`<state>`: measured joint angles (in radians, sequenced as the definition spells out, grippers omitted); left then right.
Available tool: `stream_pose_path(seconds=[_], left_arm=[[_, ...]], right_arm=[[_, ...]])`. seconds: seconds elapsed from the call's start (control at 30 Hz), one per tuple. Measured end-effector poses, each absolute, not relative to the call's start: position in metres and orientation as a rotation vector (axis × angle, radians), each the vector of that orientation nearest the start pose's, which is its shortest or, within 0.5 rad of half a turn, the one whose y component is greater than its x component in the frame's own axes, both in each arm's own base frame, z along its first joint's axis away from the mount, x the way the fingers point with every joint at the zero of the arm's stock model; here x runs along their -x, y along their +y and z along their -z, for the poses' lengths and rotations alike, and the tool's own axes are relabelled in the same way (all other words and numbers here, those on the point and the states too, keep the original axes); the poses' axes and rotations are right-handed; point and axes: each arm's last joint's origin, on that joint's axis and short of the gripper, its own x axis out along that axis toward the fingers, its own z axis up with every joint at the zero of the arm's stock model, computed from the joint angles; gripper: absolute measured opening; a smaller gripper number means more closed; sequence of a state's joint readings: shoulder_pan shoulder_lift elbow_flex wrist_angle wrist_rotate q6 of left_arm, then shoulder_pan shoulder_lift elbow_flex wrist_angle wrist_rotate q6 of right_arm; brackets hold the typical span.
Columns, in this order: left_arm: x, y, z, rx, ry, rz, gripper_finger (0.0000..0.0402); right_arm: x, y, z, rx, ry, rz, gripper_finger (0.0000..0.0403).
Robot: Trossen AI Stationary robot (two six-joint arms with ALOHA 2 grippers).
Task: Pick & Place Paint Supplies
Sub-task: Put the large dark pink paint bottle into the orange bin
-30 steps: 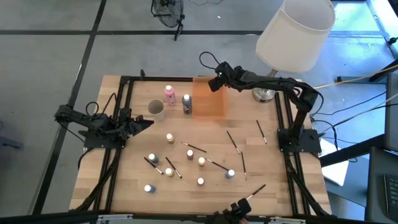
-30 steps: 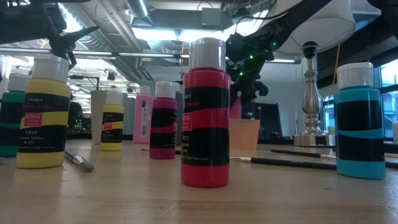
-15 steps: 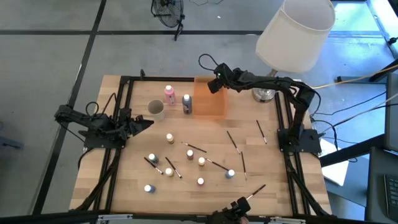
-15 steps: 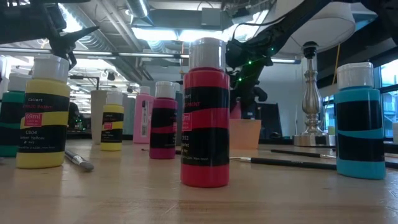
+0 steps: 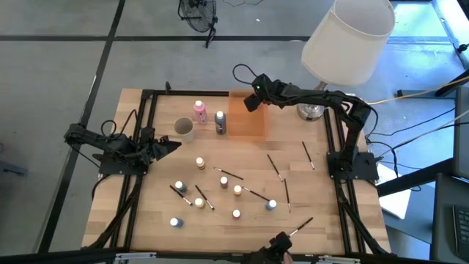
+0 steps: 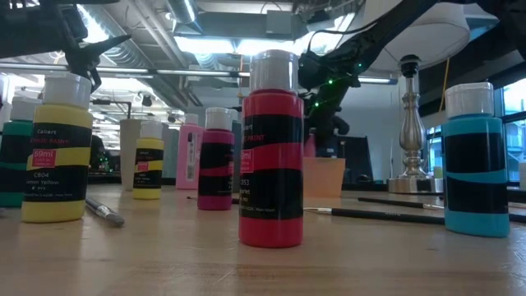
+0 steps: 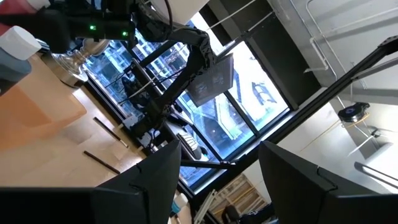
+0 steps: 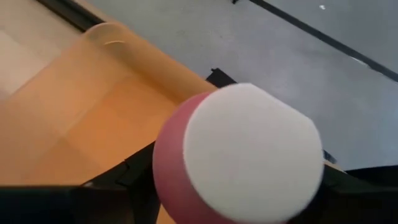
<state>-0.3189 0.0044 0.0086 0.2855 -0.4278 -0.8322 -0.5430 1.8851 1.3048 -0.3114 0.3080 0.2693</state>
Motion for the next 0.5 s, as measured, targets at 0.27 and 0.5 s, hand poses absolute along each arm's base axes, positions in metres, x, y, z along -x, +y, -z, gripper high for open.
stream_pose_path(seconds=[0.27,0.5], left_arm=[[-0.0901,-0.0171,-0.1926,0.932,-0.301,0.011,0.0214],[-0.0901,-0.0171,-0.1926,0.932,-0.301,0.012,0.0212]], right_arm=[[-0.3350,-0.2138,-0.1949,-0.371,0.822,0.897,0.0272],[-0.3315,-0.2164,-0.1945,-0.358,0.837,0.937,0.0289]])
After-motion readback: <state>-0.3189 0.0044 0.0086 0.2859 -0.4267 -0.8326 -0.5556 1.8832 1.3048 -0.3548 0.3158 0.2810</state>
